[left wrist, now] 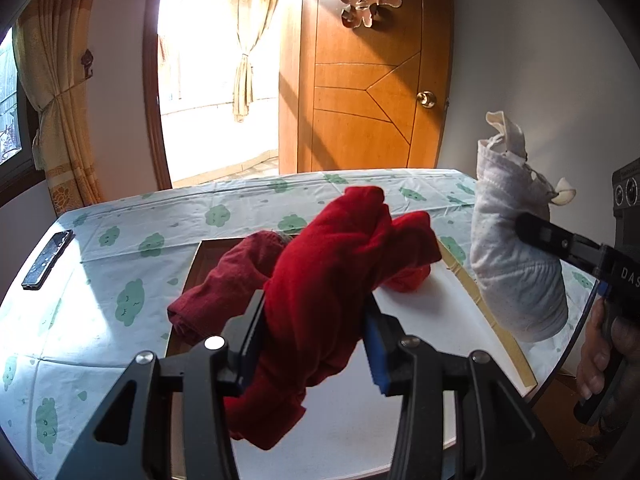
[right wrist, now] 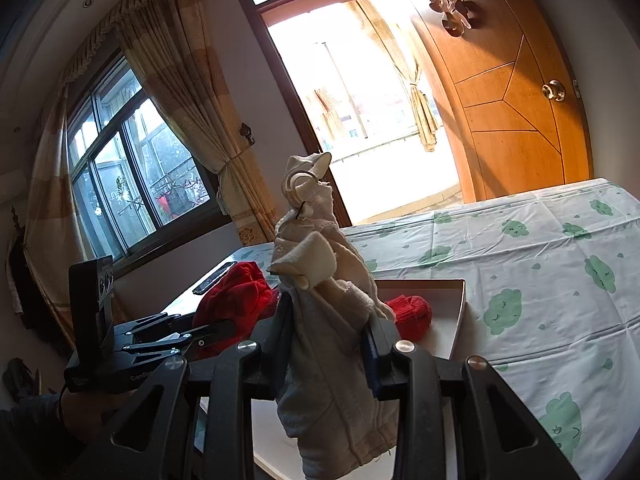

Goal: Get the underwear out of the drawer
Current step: 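Lower the white underwear and red garment into the beige tray with both tools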

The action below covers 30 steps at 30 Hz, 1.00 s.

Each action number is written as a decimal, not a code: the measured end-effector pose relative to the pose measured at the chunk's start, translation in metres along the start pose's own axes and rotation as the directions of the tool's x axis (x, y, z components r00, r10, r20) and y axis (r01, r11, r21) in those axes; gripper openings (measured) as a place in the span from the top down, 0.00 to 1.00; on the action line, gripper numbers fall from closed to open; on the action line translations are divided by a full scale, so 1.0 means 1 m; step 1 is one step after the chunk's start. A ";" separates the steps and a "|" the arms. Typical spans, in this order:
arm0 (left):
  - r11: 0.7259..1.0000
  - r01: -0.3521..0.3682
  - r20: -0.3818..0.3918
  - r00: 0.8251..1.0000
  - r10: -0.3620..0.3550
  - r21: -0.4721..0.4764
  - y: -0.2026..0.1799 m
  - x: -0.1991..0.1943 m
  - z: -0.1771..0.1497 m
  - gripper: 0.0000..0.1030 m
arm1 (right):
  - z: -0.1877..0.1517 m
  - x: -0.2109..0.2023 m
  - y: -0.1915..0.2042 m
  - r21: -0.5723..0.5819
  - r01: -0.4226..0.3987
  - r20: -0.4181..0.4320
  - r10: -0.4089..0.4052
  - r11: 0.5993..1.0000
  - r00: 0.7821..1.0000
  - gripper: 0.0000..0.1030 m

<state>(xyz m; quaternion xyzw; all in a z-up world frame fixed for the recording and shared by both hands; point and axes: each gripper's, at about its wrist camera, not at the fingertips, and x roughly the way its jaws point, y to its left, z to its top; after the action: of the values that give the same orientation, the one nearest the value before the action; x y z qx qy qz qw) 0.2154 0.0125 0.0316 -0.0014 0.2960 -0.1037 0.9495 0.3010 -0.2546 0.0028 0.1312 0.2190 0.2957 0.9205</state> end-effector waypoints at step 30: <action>0.997 -0.007 -0.173 0.985 -0.005 -0.074 -0.007 0.092 0.040 0.58 | 0.014 0.085 -0.079 0.247 0.150 -0.128 -0.121 0.957 0.984 0.68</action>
<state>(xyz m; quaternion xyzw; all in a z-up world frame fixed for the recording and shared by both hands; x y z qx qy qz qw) 0.3105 -0.0145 0.0132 -0.0274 0.3811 -0.0918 0.9196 0.4080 -0.2678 -0.0421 0.2168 0.3150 0.2080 0.9003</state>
